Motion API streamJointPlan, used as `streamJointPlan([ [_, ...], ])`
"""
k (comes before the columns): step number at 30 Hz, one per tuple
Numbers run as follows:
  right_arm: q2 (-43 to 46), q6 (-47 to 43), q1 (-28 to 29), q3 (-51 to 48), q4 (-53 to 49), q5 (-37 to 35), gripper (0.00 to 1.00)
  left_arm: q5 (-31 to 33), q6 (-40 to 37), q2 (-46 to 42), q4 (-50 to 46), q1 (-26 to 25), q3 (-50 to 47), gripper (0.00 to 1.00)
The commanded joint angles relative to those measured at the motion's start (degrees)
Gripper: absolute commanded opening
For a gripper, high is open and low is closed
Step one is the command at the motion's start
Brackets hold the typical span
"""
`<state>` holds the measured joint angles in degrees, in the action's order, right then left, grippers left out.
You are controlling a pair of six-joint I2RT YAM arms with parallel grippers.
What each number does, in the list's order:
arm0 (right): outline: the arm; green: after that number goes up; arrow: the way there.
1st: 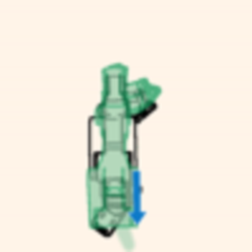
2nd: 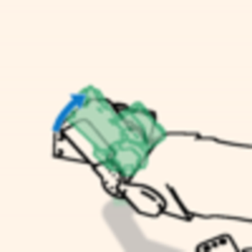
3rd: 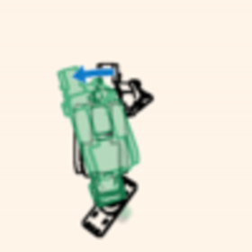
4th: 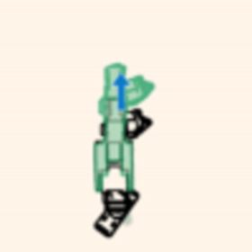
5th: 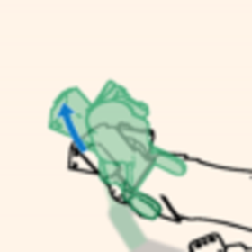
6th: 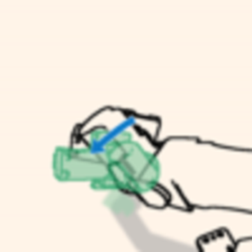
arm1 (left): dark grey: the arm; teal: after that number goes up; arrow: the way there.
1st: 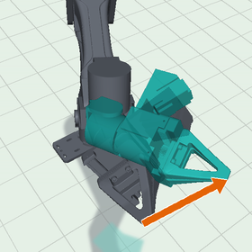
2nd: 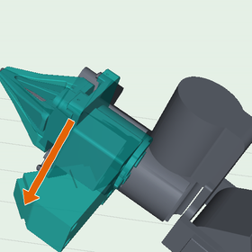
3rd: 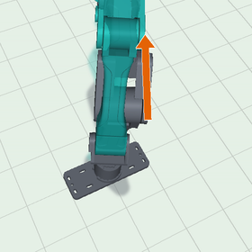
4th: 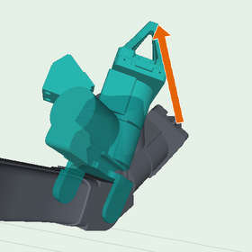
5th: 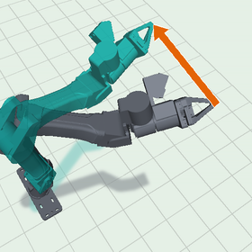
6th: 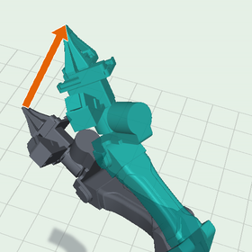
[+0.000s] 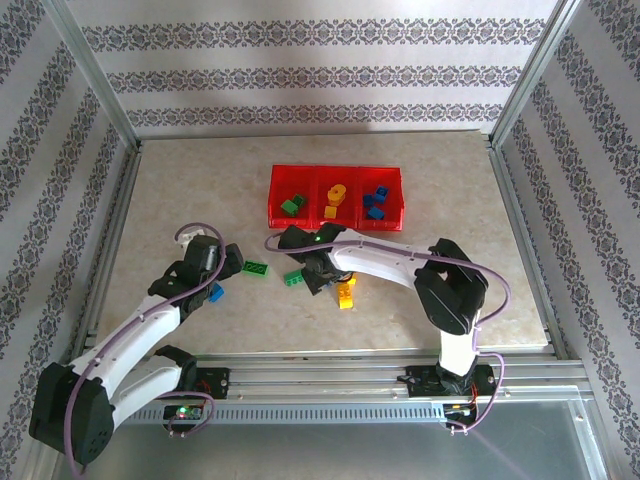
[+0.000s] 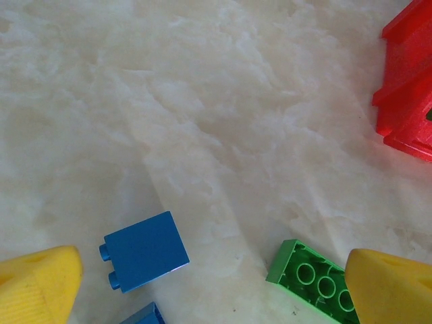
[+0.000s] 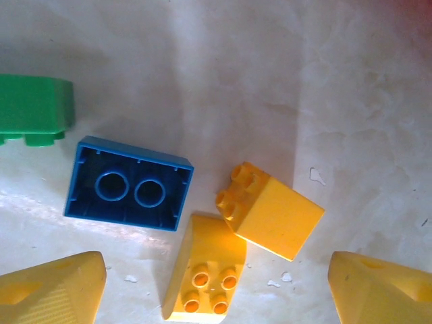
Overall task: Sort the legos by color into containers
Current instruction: Rotate the lego at the center of the table.
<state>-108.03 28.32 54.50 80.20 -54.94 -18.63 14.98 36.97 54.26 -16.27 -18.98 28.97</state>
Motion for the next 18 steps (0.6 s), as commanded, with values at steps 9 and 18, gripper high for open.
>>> streamJointPlan([
  [9, -4.22, -3.07, 0.08, 2.79, -1.40, -1.44, 0.91, -0.31, 1.52, -1.35, 0.19, 1.31, -1.02, 1.00],
  [18, -8.73, -4.43, -1.42, 6.68, -1.61, -3.07, 0.91, -0.13, 1.35, -1.89, -0.34, 1.61, -1.09, 0.99],
])
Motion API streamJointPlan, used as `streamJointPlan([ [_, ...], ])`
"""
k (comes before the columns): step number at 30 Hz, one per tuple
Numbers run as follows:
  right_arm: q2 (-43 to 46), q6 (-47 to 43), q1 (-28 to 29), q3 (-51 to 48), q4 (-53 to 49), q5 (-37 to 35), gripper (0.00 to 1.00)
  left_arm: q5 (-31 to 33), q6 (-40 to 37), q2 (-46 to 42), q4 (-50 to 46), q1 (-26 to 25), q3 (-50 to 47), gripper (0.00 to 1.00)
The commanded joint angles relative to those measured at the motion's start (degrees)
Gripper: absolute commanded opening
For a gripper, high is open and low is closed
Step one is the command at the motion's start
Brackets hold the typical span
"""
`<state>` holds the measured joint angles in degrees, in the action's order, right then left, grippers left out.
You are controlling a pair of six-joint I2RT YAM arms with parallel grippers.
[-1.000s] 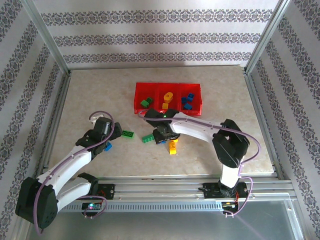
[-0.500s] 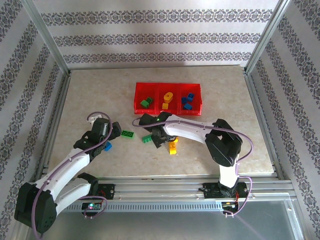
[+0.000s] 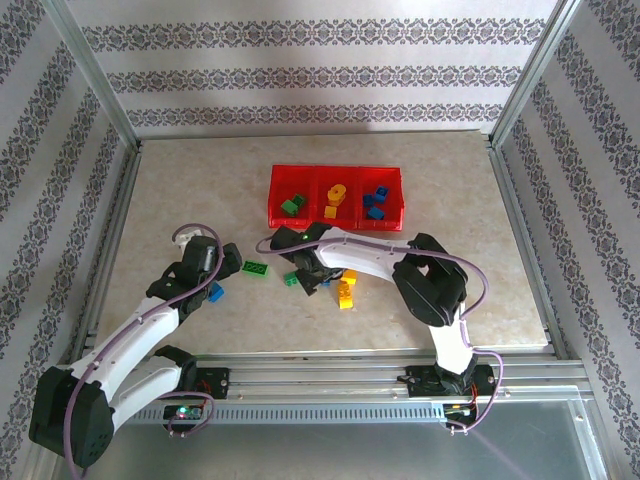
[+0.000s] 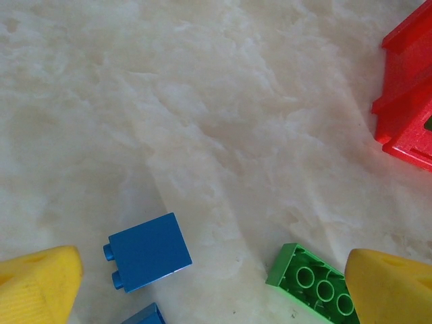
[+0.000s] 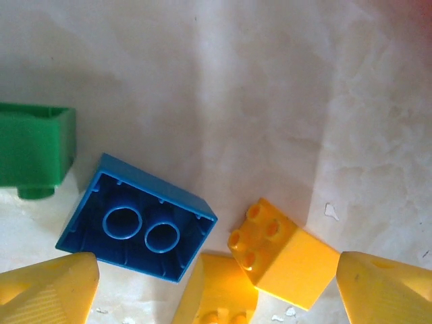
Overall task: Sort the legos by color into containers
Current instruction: Rotate the lego at the center of the table, then pick up the lego from the center of the table.
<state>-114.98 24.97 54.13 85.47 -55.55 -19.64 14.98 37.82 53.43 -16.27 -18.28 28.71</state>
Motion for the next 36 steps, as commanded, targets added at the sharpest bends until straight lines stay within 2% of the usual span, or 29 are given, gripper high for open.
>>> streamJointPlan([
  [1, -2.01, -1.01, -1.55, 1.90, -0.90, -2.16, 0.90, -0.10, 0.49, -1.13, -0.34, 0.94, -0.88, 1.00],
  [8, -3.45, -0.20, -5.20, 5.13, 1.46, 1.89, 0.82, -0.39, 0.49, -1.08, -0.07, 1.11, -0.85, 1.00],
  [13, -3.51, 0.60, -7.24, 5.55, 4.73, 9.27, 0.72, -0.39, 0.49, -1.31, -0.38, 1.11, -0.90, 1.00],
  [19, -2.36, -0.58, -9.86, 3.72, 9.43, 17.32, 0.68, -0.35, 0.39, -1.34, -0.43, 1.20, -1.04, 1.00],
  [36, -1.26, 1.34, -10.58, -2.34, 10.53, 22.37, 0.60, -0.57, 0.51, -1.15, -0.08, 1.33, -1.15, 1.00],
])
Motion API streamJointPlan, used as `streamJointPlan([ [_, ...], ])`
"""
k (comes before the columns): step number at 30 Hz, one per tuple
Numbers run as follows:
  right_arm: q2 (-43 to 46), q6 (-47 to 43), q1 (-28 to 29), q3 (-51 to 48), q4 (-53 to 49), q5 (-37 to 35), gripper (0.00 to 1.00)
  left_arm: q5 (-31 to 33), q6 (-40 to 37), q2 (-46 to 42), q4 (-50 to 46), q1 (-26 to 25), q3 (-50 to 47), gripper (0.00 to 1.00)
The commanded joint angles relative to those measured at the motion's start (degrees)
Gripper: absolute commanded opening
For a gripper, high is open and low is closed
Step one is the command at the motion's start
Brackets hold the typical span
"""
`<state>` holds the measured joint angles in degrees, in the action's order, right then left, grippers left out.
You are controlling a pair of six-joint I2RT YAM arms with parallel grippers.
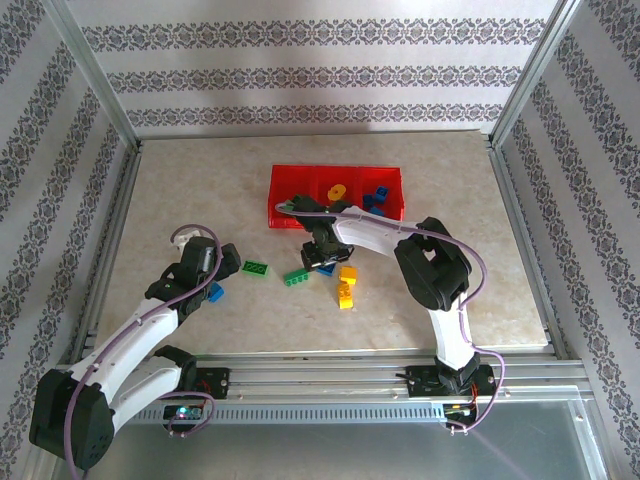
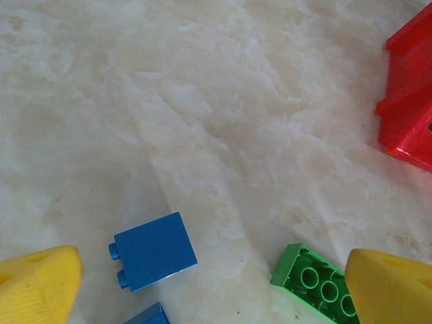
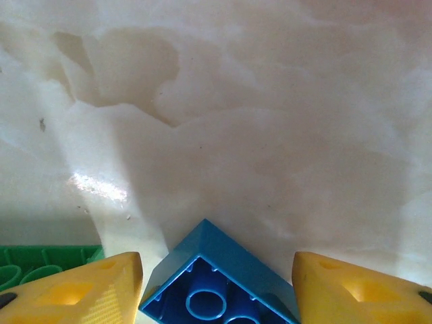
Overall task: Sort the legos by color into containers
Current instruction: Pick up the lego from the center of the table.
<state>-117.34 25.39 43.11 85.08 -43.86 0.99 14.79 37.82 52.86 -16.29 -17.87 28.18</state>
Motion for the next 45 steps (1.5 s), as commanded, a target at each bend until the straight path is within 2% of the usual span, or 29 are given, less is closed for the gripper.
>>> streamJointPlan([
  [1, 1.41, 1.04, 0.56, -2.22, -1.15, 2.10, 0.60, -0.45, 0.53, -0.56, -0.05, 0.92, -0.65, 1.00],
  [11, 1.82, 2.25, 1.98, -3.69, -1.72, 2.39, 0.60, -0.81, 0.72, -0.36, 0.12, 0.93, -0.51, 1.00],
  [23, -1.11, 3.84, 1.79, -1.69, -1.80, -1.08, 0.39, -0.96, 0.66, -0.35, -0.32, 1.03, 0.08, 1.00],
  [29, 2.48, 3.90, 1.22, -1.63, -1.94, -3.45, 0.31, -0.82, 0.58, -0.20, -0.14, 1.03, 0.24, 1.00],
  [35, 9.92, 3.55, -2.10, -1.93, -1.89, -6.96, 0.27, -0.81, 0.31, 0.14, -0.05, 1.09, 0.40, 1.00],
  [39, 14.71, 2.33, -6.41, -1.76, -0.86, -8.80, 0.27, -0.67, 0.23, 0.14, -0.05, 1.20, 0.43, 1.00],
  [45, 15.56, -0.10, -14.19, 1.29, 1.00, -9.72, 0.26, -1.07, 0.28, 0.18, -0.09, 1.18, 0.64, 1.00],
])
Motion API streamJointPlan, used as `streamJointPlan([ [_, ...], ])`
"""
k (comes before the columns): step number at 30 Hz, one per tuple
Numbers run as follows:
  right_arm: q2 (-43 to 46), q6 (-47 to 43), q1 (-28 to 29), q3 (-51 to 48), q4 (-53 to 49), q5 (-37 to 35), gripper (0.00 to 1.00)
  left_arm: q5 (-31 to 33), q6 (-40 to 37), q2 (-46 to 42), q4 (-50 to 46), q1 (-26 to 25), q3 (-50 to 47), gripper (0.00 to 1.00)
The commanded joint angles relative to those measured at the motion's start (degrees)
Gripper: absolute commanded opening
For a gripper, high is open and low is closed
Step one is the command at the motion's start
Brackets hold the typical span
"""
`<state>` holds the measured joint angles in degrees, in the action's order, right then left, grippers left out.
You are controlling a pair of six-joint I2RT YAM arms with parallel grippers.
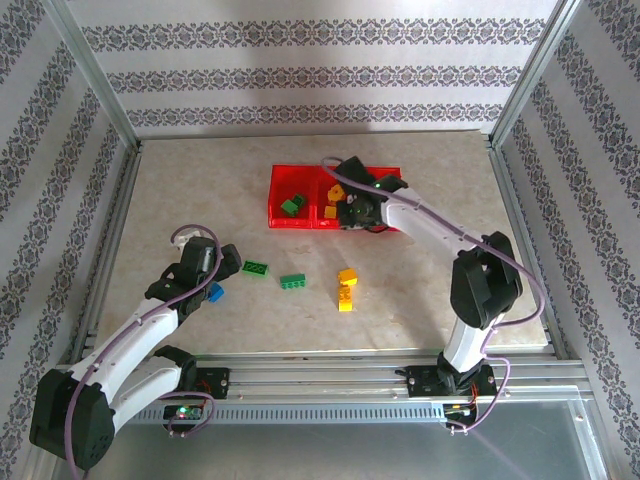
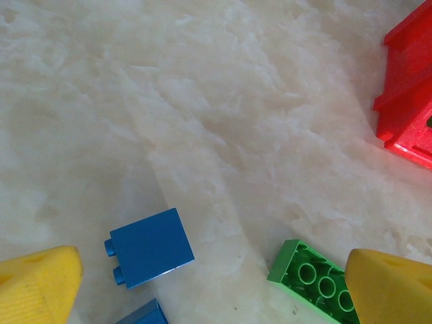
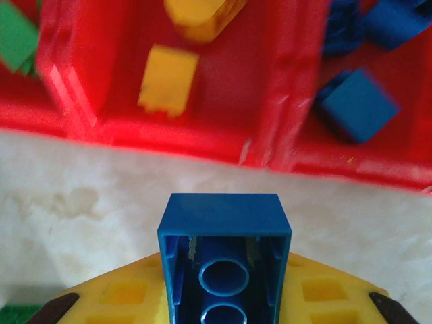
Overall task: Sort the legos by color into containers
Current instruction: Pick up the lego from the center of the table, then place the lego in the container.
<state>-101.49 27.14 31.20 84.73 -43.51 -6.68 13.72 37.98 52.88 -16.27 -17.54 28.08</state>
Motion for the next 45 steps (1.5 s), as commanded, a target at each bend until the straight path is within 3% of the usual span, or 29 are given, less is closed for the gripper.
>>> streamJointPlan([
  [1, -1.00, -2.15, -3.88, 2.47, 0.77, -2.02, 0.27, -0.13, 0.17, 0.12, -0.16, 0.89, 0.81, 1.00],
  [10, -10.66, -4.06, -12.06, 11.94, 0.09, -0.89, 0.26, -0.65, 0.17, -1.20, -2.09, 0.98, 1.43, 1.00],
  [18, -19.30, -6.66, -13.07, 18.30, -1.24, -3.81, 0.28, -0.65, 0.17, -2.86, -3.40, 1.14, 1.39, 1.00],
  [22, -20.78, -6.49, -13.10, 18.79, -1.70, -4.55, 0.35, -0.63, 0.08, -3.46, -4.54, 1.11, 1.51, 1.00],
  [29, -18.79, -6.67, -13.09, 16.58, -0.97, -5.71, 0.45, -0.68, 0.08, -4.02, -4.67, 1.24, 1.28, 1.00],
  [45, -5.48, -5.22, -10.49, 6.33, 0.18, -8.73, 0.51, -1.40, 0.17, -3.84, -4.02, 1.34, 1.12, 1.00],
])
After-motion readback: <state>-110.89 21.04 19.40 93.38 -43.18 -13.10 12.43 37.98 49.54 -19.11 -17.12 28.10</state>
